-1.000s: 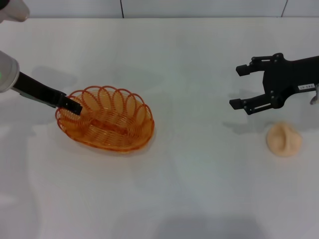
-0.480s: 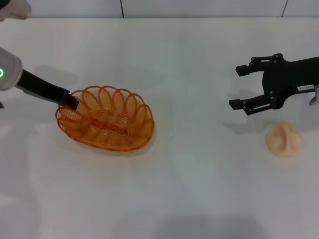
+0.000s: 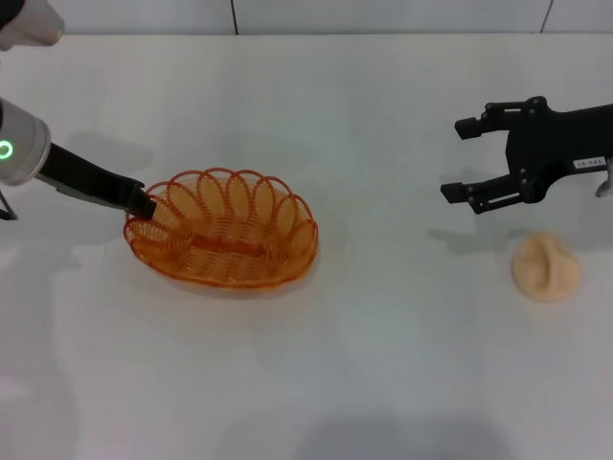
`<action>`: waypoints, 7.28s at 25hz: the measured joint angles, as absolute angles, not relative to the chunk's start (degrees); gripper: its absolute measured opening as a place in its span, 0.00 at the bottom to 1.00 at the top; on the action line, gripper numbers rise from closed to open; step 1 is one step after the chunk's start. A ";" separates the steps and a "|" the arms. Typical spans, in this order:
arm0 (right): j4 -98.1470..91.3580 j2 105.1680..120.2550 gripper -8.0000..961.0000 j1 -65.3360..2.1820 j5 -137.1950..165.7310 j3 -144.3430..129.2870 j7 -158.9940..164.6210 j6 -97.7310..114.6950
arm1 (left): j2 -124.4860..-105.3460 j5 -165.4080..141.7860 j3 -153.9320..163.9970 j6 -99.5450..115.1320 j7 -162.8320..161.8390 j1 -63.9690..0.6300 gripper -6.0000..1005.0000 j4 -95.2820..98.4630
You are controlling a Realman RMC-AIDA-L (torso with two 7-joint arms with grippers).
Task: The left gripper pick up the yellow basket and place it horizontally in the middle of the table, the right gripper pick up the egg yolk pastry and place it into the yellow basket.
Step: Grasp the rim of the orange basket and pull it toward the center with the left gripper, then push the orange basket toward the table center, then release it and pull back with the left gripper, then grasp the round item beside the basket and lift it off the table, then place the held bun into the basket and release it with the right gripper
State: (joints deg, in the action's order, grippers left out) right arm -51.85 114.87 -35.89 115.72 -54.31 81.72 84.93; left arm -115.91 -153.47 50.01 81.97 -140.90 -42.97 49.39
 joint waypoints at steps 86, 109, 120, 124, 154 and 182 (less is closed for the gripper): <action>-65.90 113.89 0.91 -26.15 114.95 -48.54 93.84 88.02 | -118.98 -114.21 52.02 73.06 -108.53 -27.38 0.80 55.41; -76.64 114.89 0.83 -28.53 134.32 -53.36 119.83 100.39 | -113.64 -111.20 44.17 110.04 -66.77 -16.77 0.81 51.64; -73.94 115.23 0.78 -29.20 138.08 -61.73 121.80 95.99 | -116.10 -113.80 46.53 110.60 -63.20 -16.43 0.81 55.29; -71.66 115.23 0.77 -29.64 138.60 -63.20 122.06 93.64 | -116.51 -114.26 46.55 110.49 -62.89 -16.24 0.81 55.33; -67.35 114.61 0.24 -33.55 140.82 -62.89 121.98 90.47 | -116.72 -114.75 46.27 108.95 -62.42 -16.54 0.81 55.47; -66.74 115.94 0.07 -41.62 120.55 -83.17 120.44 76.09 | -116.69 -114.10 44.38 108.93 -64.50 -17.63 0.80 54.98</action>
